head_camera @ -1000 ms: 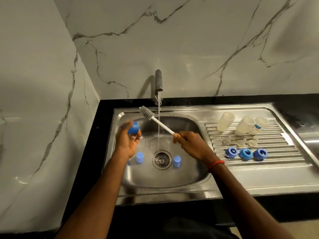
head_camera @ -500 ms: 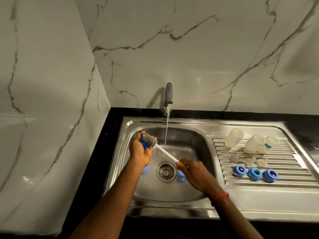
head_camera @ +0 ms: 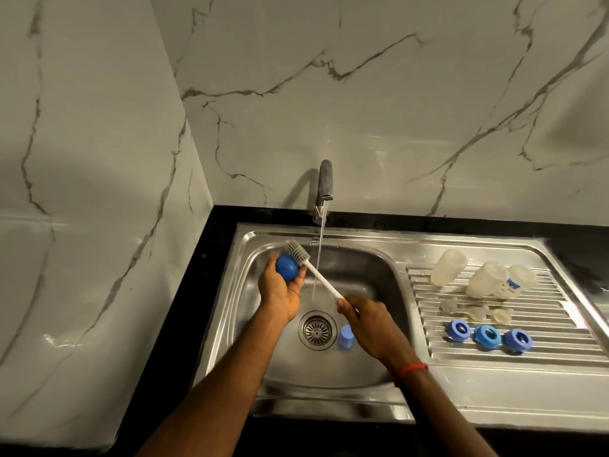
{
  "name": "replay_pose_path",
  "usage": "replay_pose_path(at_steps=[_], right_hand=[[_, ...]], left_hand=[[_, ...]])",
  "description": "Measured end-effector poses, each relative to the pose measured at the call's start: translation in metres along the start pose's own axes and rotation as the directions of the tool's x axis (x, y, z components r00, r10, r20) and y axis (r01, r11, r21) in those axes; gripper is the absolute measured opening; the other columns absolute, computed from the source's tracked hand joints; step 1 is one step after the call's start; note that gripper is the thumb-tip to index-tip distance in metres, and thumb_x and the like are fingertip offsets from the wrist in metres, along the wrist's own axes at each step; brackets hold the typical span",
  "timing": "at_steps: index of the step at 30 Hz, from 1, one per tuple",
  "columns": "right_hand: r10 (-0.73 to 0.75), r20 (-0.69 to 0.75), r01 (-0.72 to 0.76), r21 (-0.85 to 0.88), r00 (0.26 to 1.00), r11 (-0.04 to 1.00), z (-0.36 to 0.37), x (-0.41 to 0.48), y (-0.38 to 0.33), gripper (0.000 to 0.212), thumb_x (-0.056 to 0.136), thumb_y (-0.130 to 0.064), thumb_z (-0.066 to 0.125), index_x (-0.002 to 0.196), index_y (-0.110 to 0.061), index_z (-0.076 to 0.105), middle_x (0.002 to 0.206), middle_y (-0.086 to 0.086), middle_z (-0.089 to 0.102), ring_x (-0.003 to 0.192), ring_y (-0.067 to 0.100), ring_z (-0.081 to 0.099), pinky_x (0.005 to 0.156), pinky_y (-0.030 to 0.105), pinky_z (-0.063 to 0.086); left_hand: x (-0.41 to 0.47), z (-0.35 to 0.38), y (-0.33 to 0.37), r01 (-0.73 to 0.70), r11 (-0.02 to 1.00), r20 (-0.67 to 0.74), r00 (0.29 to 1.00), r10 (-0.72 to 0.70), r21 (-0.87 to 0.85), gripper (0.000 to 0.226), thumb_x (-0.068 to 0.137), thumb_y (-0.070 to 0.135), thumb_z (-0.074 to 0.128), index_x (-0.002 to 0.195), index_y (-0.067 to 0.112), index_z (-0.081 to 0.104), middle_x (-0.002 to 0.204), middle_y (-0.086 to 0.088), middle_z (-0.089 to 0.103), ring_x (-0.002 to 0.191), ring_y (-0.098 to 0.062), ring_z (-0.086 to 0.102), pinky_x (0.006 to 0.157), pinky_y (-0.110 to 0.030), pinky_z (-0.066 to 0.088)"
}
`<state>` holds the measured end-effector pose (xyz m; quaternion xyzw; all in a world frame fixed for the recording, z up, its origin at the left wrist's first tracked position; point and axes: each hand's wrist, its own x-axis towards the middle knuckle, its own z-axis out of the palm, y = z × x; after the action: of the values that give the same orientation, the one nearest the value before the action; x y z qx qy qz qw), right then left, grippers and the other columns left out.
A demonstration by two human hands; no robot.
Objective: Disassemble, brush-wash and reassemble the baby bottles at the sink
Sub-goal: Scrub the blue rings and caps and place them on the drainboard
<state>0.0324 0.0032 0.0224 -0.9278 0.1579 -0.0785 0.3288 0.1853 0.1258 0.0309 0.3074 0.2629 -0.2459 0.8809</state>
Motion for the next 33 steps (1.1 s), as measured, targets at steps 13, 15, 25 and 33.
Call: replay_pose_path(at_steps=[13,15,25,33], right_hand=[[-0.010,-0.026,0.008,-0.058,1.000,0.998,0.001,-0.005,0.010,0.054,0.095,-0.064,0.031,0.086,-0.021,0.061,0.066,-0.002,0.062,0.061,0.020,0.058,0.063,0.046,0.049],[-0.024,-0.086,0.012,-0.143,0.996,0.990,0.002,0.003,0.002,0.048,0.099,-0.060,0.032,0.087,-0.022,0.058,0.067,0.000,0.062,0.061,0.025,0.059,0.060,0.047,0.050],[-0.035,-0.095,0.009,-0.262,0.995,0.965,0.013,-0.010,0.003,0.064,0.091,-0.075,0.008,0.089,-0.025,0.048,0.070,0.003,0.063,0.064,0.027,0.060,0.060,0.047,0.050],[-0.054,-0.083,0.023,-0.334,0.995,0.942,0.017,-0.012,-0.011,0.060,0.093,-0.071,0.007,0.093,-0.025,0.046,0.074,0.003,0.064,0.068,0.029,0.061,0.058,0.042,0.047]], left_hand=[[0.008,-0.011,-0.001,-0.115,0.985,-0.106,0.986,0.128,0.125,0.025,0.092,0.025,0.070,0.103,0.005,0.062,0.110,-0.017,0.068,0.110,-0.028,0.066,0.096,-0.039,0.055],[0.003,-0.005,-0.008,-0.108,0.985,-0.046,0.992,0.115,0.136,0.020,0.095,0.023,0.066,0.100,0.005,0.062,0.108,-0.018,0.069,0.105,-0.027,0.068,0.101,-0.043,0.053],[0.010,-0.004,0.003,-0.111,0.989,-0.035,0.993,0.115,0.098,0.015,0.102,0.020,0.056,0.103,0.006,0.063,0.114,-0.021,0.067,0.115,-0.033,0.064,0.103,-0.046,0.050],[0.010,-0.003,0.007,-0.105,0.993,-0.059,0.992,0.108,0.047,0.030,0.103,0.018,0.054,0.122,-0.003,0.060,0.119,-0.023,0.066,0.113,-0.033,0.064,0.087,-0.038,0.055]])
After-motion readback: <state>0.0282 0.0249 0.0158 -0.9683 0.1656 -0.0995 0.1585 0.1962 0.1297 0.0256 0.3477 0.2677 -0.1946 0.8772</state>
